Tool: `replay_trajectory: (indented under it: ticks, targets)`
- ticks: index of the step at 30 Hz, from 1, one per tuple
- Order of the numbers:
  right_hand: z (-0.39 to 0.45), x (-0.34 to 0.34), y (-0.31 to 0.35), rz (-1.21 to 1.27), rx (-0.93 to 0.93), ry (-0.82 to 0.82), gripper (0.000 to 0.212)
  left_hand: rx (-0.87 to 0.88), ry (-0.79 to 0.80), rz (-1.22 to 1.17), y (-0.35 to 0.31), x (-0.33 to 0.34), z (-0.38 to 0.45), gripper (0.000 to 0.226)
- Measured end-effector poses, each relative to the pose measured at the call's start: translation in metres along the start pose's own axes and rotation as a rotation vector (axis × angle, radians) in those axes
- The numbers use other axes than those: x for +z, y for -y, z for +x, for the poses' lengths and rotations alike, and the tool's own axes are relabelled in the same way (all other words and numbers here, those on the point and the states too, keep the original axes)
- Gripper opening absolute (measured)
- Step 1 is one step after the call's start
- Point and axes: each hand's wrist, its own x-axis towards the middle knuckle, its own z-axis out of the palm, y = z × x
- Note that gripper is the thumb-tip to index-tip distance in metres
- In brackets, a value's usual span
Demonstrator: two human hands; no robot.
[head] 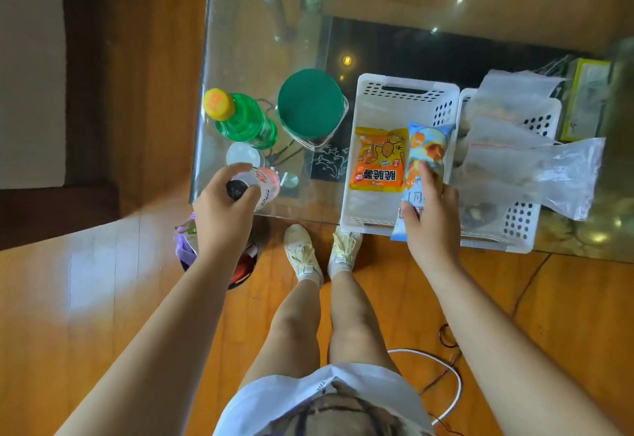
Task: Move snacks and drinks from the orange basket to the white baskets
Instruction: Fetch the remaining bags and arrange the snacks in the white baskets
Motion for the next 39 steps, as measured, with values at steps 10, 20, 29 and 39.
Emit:
replay_trajectory:
  ticks: [10, 20, 29, 39]
  targets:
    - [0.048, 0.042, -0.018, -0.276, 0.037, -0.053, 0.066, -0.023, -0.04, -0.041, -0.002, 0.01, 0.001, 0.032]
    - [0.048, 0.047, -0.029, -0.277, -0.079, 0.033, 0.076, -0.088, -0.059, -0.075, -0.006, 0.013, -0.002, 0.031]
    - [0.065, 0.05, -0.037, -0.139, -0.072, 0.221, 0.085, -0.141, -0.051, -0.096, -0.01, 0.012, -0.004, 0.03]
    - [0.071, 0.036, -0.017, 0.02, -0.024, 0.192, 0.083, -0.103, -0.057, -0.096, -0.01, 0.012, -0.004, 0.031]
